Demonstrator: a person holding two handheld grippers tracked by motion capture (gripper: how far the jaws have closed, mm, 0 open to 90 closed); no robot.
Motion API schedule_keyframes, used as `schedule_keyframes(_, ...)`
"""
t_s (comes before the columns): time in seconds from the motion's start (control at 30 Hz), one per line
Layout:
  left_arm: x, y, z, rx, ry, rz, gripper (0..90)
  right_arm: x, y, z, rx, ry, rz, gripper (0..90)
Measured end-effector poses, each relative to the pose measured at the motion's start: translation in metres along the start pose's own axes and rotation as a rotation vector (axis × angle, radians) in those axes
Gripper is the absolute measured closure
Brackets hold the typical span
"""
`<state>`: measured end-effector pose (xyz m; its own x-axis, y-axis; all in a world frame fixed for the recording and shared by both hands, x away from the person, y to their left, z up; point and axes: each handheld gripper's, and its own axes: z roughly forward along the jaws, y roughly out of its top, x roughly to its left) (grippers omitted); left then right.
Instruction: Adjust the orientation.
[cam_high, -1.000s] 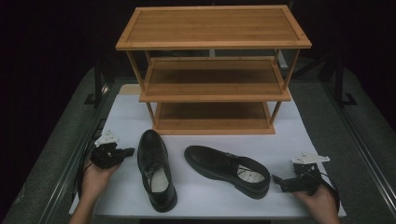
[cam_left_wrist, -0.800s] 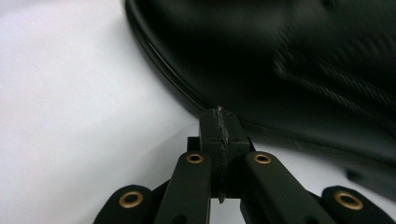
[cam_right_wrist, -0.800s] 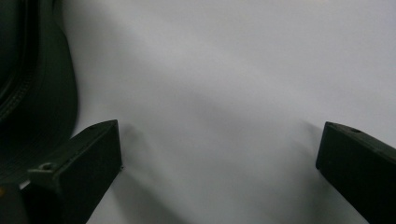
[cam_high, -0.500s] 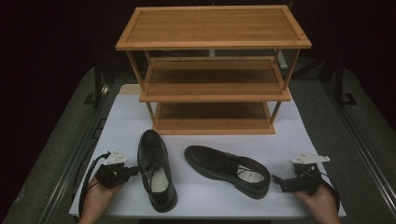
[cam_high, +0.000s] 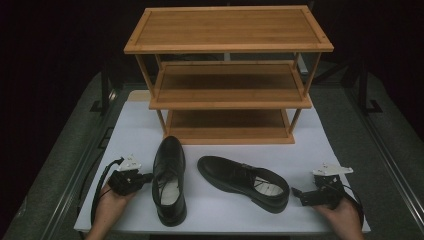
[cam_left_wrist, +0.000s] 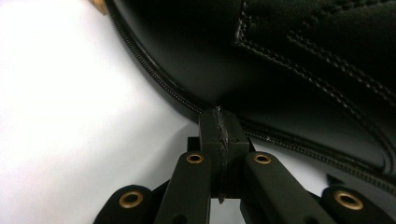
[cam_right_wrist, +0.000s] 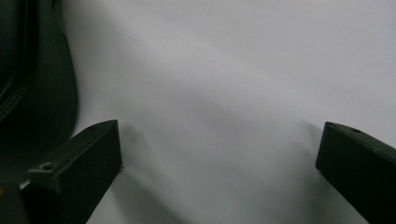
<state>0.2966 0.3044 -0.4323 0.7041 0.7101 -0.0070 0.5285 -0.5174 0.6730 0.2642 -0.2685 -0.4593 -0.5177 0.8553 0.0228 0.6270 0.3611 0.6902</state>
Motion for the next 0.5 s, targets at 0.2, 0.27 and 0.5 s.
schedule_keyframes(0.2, 0.001, 0.009, 0.008, 0.002, -0.002, 0.009, 90.0, 0.0, 0.0, 0.0, -0.002, -0.001, -0.003, 0.0)
schedule_keyframes(0.27, 0.0, 0.011, 0.011, -0.003, -0.001, 0.011, 90.0, 0.0, 0.0, 0.0, -0.002, 0.0, -0.004, 0.0)
schedule_keyframes(0.5, -0.003, 0.005, 0.003, -0.009, -0.026, 0.002, 90.0, 0.0, 0.0, 0.0, -0.002, -0.001, -0.003, 0.0)
